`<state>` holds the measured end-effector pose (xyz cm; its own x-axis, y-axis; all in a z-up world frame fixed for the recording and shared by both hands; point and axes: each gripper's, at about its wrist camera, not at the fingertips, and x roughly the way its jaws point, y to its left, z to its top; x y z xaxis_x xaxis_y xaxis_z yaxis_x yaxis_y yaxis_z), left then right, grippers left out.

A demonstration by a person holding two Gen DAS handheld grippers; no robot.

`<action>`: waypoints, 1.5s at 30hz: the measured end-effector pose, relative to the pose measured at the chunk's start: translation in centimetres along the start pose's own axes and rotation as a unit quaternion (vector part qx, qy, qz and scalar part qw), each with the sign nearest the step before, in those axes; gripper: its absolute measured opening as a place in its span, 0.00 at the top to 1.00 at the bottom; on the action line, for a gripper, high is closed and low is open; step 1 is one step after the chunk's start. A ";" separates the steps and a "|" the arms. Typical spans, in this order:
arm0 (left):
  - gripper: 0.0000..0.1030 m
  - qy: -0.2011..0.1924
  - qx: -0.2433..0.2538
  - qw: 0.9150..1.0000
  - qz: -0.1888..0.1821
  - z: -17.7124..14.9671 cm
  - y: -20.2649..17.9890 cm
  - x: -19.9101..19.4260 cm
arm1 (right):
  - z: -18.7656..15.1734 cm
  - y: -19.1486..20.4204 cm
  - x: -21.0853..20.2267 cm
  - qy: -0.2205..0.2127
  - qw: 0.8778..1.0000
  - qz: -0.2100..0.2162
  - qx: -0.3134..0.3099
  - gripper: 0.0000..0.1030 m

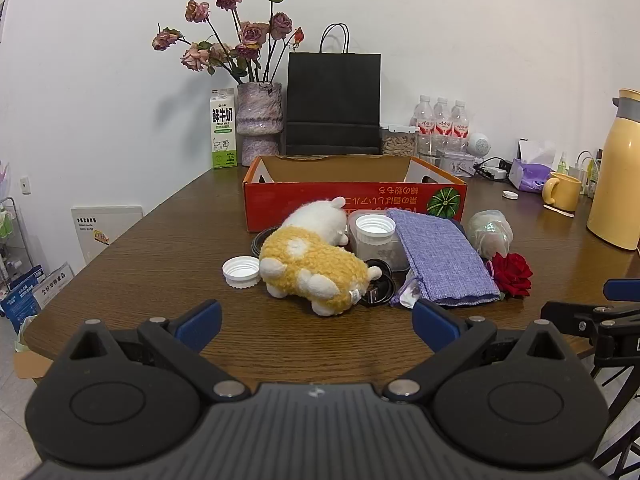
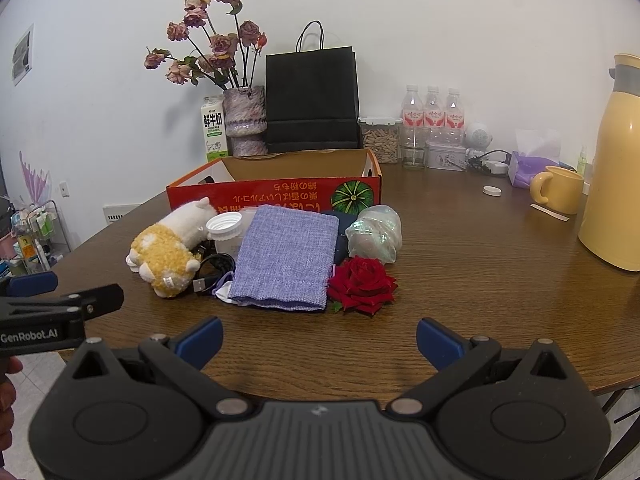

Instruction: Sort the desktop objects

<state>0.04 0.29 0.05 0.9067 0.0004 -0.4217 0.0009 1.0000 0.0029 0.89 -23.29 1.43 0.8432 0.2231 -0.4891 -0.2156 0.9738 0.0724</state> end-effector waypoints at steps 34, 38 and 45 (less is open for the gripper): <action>0.00 0.001 -0.002 1.000 0.004 -0.4 0.1 -0.1 | -0.2 0.1 0.0 0.001 1.000 0.000 -0.002 0.00; 0.00 0.001 -0.007 1.000 0.015 -0.4 0.2 -0.1 | -0.2 0.1 0.0 0.000 1.000 -0.001 -0.003 0.00; 0.00 0.001 -0.007 1.000 0.016 -0.2 0.2 -0.1 | -0.2 0.3 0.0 0.000 1.000 0.000 -0.005 0.00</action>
<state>-0.16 0.49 -0.13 0.9057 0.0326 -0.4226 -0.0345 0.9994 0.0032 0.72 -23.00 1.28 0.8435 0.2223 -0.4890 -0.2199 0.9735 0.0632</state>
